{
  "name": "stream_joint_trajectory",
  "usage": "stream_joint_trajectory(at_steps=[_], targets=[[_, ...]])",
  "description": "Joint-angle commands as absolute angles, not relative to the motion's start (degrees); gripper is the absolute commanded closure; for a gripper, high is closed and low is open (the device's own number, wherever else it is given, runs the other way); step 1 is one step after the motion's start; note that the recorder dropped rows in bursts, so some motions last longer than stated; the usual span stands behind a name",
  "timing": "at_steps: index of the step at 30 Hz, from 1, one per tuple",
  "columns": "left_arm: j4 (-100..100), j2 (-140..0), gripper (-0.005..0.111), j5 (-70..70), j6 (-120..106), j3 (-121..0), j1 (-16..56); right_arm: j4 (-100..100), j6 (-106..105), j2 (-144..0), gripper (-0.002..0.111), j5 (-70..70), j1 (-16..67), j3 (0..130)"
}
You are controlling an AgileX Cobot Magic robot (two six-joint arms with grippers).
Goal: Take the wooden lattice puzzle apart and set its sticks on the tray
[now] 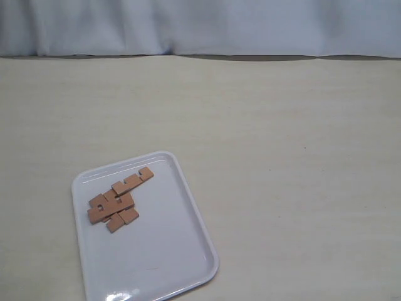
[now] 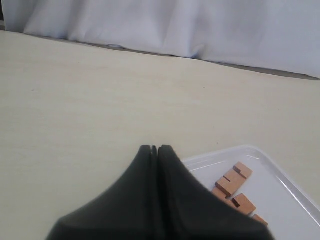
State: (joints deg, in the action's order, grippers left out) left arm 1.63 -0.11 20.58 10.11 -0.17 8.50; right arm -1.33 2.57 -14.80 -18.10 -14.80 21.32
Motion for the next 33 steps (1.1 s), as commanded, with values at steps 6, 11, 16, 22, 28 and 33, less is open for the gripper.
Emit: stream_joint_trajectory(at_steps=[6,11,16,22,28,33], targets=[[2.0,0.0,0.107,19.8,10.1,0.0,8.4,-0.6,2.1,-5.2,0.102,-16.1,-15.2,20.3],[2.0,0.0,0.107,19.8,10.1,0.0,8.4,-0.6,2.1,-0.5,0.102,-16.1,-15.2,20.5],[2.0,0.0,0.107,19.8,10.1,0.0,8.4,-0.4,2.1,0.0,0.102,-17.0,-15.2,21.6],[2.0,0.0,0.107,19.8,10.1,0.0,8.4,-1.7,2.1,0.0,0.102,-17.4,-15.2,20.6],[2.0,0.0,0.107,19.8,10.1,0.0,8.4,-2.2,2.6,0.0,0.102,-10.4,-15.2,8.9],[2.0,0.0,0.107,19.8,10.1,0.0,8.4,-1.6,2.2,0.0,0.102,-7.4,-15.2,0.0]])
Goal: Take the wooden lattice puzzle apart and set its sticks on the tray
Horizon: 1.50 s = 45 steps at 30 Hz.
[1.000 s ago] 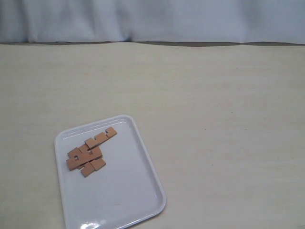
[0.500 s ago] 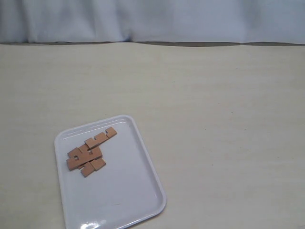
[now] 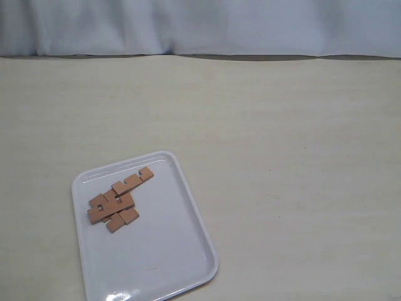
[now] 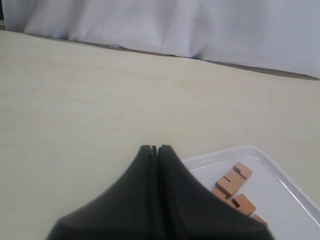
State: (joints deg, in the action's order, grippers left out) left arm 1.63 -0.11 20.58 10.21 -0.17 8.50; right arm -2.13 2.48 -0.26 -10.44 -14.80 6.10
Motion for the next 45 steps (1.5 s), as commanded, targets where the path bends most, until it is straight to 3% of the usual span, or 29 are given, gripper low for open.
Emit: stream_joint_trajectory(at_steps=[1,23,45], targets=[[2.0,0.0,0.107,19.8,10.1,0.0,8.4,-0.9,2.1,0.0,0.102,-6.9,-15.2,0.0],[2.0,0.0,0.107,19.8,10.1,0.0,8.4,-3.4,2.6,0.0,0.102,-15.9,-15.2,0.0],[2.0,0.0,0.107,19.8,10.1,0.0,8.4,-3.6,2.6,0.0,0.102,-16.3,-15.2,0.0]])
